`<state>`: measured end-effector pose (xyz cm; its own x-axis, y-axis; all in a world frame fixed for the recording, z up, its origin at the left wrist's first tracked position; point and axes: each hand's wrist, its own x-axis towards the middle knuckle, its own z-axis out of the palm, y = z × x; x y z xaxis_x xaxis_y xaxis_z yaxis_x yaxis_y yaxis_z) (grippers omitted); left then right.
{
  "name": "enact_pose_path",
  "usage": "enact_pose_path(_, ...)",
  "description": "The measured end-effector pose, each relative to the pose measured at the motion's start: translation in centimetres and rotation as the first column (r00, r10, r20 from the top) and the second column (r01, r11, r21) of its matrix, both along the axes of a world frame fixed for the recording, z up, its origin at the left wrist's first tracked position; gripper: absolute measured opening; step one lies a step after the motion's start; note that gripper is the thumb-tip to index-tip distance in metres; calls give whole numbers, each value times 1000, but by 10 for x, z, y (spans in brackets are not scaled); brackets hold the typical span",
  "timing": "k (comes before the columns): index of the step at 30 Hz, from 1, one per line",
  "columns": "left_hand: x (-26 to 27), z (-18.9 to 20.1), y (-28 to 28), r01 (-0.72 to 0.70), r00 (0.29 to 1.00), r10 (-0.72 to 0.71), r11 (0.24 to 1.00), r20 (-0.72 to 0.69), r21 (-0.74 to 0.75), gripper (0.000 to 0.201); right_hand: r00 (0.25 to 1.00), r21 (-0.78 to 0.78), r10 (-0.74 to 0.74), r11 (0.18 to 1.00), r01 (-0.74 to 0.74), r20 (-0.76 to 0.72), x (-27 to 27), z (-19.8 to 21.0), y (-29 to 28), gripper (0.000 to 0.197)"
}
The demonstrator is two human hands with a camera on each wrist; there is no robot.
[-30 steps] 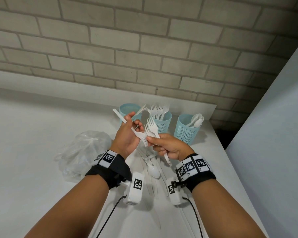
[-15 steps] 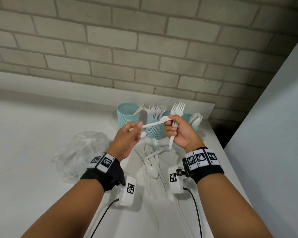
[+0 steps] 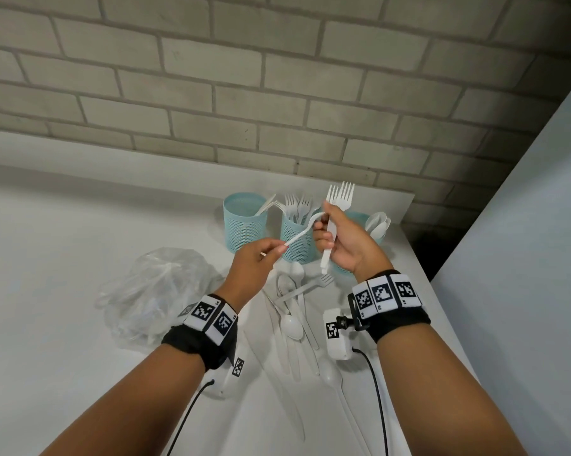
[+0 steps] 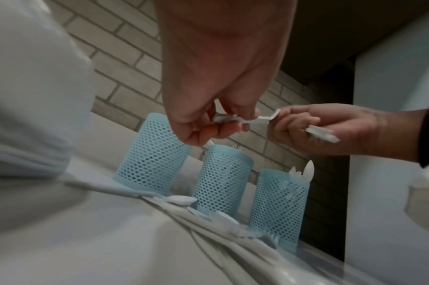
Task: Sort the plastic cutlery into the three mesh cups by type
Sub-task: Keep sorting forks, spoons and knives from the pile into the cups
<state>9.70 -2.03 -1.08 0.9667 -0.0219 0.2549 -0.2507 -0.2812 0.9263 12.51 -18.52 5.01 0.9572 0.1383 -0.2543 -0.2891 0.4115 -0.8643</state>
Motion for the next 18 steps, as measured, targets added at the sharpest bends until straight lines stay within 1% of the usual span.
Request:
enact_pose_path(2, 1, -3, -2, 14, 1000, -14, 1000, -20, -6, 23, 998, -149, -24, 988, 33, 59, -2, -2, 5, 29)
enact_pose_path(5, -1, -5, -4, 33, 998, -34, 999, -57, -4, 25, 996, -367, -18, 929, 49, 88, -4, -9, 14, 22)
enact_pose_path(7, -2, -4, -6, 29, 997, -31, 999, -76, -26, 24, 984, -433, -144, 884, 175, 104, 0, -16, 20, 22)
enact_pose_path(8, -2, -3, -7, 25, 996, -28, 999, -87, -45, 24, 971, -433, -212, 869, 240, 114, 3, -19, 21, 24)
enact_pose_path(9, -3, -2, -8, 24, 995, -30, 998, -100, -61, 24, 966, -424, -235, 868, 260, 111, 5, -21, 24, 24)
enact_pose_path(10, -5, 0, -9, 32, 993, -40, 997, -115, -75, 24, 973, -423, -211, 876, 231, 94, 8, -23, 26, 22)
enact_pose_path(13, -10, 5, -12, 110, 977, -122, 991, -173, -78, 24, 998, -450, -66, 891, 61, 4, 13, -21, 33, 22)
enact_pose_path(14, -11, 5, -12, 130, 971, -139, 990, -195, -57, 26, 999, -444, -53, 895, 46, -3, 15, -16, 33, 24)
enact_pose_path(15, -10, 4, -10, 136, 966, -136, 991, -220, -15, 29, 998, -417, -64, 907, 64, 13, 16, -9, 33, 26)
enact_pose_path(16, -7, 3, -7, 132, 962, -110, 989, -249, 70, 33, 994, -361, -100, 926, 112, 50, 19, -1, 30, 26)
enact_pose_path(17, -2, 0, -2, 123, 958, -57, 967, -282, 225, 38, 982, -275, -163, 944, 184, 98, 23, 8, 27, 23)
enact_pose_path(18, 3, -3, 3, 114, 951, 21, 903, -307, 414, 41, 958, -170, -246, 948, 270, 149, 28, 16, 23, 18)
